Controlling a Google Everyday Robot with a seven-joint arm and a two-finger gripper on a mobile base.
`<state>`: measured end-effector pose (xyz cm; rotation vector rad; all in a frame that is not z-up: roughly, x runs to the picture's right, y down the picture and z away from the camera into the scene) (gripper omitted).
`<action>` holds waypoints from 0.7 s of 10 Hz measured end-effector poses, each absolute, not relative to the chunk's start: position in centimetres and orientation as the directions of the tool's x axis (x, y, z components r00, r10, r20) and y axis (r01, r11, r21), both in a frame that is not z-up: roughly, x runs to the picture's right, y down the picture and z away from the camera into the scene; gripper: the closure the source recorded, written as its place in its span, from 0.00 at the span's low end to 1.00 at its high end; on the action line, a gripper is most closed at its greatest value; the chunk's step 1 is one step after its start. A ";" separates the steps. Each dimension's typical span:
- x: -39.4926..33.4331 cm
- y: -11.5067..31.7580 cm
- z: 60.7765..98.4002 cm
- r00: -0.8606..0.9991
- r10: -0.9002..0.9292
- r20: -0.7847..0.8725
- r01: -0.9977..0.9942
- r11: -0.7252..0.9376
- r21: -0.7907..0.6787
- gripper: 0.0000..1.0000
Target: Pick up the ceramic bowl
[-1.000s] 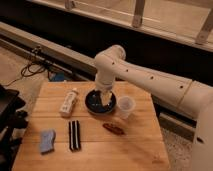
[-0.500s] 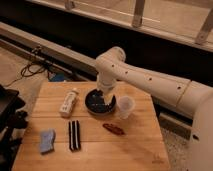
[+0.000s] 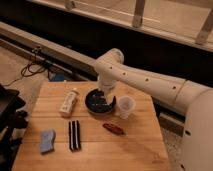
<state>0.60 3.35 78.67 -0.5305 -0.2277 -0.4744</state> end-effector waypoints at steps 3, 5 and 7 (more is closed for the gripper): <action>-0.4 3.9 79.1 0.861 -0.382 0.336 0.502 0.742 -0.444 0.35; -0.9 5.9 80.8 0.851 -0.391 0.352 0.521 0.712 -0.471 0.35; -0.8 7.8 82.7 0.848 -0.381 0.369 0.527 0.692 -0.494 0.35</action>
